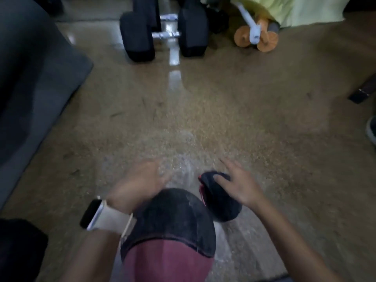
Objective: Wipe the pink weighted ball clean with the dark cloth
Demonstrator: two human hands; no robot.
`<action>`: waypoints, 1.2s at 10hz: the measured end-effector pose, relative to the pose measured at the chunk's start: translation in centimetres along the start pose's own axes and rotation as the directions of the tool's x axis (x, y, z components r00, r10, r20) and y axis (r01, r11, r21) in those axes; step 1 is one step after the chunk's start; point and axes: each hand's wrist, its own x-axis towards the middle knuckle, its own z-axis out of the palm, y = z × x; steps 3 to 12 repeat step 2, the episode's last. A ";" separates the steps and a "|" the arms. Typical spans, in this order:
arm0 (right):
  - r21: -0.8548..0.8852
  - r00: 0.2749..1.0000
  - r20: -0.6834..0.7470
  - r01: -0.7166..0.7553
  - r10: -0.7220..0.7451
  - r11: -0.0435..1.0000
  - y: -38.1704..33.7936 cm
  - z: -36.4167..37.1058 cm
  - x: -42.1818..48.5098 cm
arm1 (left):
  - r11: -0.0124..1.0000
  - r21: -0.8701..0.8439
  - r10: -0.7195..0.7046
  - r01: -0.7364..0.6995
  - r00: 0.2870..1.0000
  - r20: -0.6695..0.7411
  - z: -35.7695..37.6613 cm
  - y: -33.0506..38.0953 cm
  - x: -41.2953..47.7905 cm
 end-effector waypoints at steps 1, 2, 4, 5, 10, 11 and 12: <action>0.338 0.994 -0.064 0.100 -0.083 0.936 -4.6 -8.1 -4.4 | 0.996 -0.073 0.050 -0.054 0.997 -0.053 -2.0 0.3 -4.4; 0.551 0.963 -0.198 0.262 -0.181 0.792 -12.5 -21.9 -11.2 | 0.991 -0.106 0.059 -0.087 0.968 -0.244 -8.0 1.8 -10.2; 0.551 0.963 -0.198 0.262 -0.181 0.792 -12.5 -21.9 -11.2 | 0.991 -0.106 0.059 -0.087 0.968 -0.244 -8.0 1.8 -10.2; 0.551 0.963 -0.198 0.262 -0.181 0.792 -12.5 -21.9 -11.2 | 0.991 -0.106 0.059 -0.087 0.968 -0.244 -8.0 1.8 -10.2; 0.551 0.963 -0.198 0.262 -0.181 0.792 -12.5 -21.9 -11.2 | 0.991 -0.106 0.059 -0.087 0.968 -0.244 -8.0 1.8 -10.2; 0.551 0.963 -0.198 0.262 -0.181 0.792 -12.5 -21.9 -11.2 | 0.991 -0.106 0.059 -0.087 0.968 -0.244 -8.0 1.8 -10.2; 0.551 0.963 -0.198 0.262 -0.181 0.792 -12.5 -21.9 -11.2 | 0.991 -0.106 0.059 -0.087 0.968 -0.244 -8.0 1.8 -10.2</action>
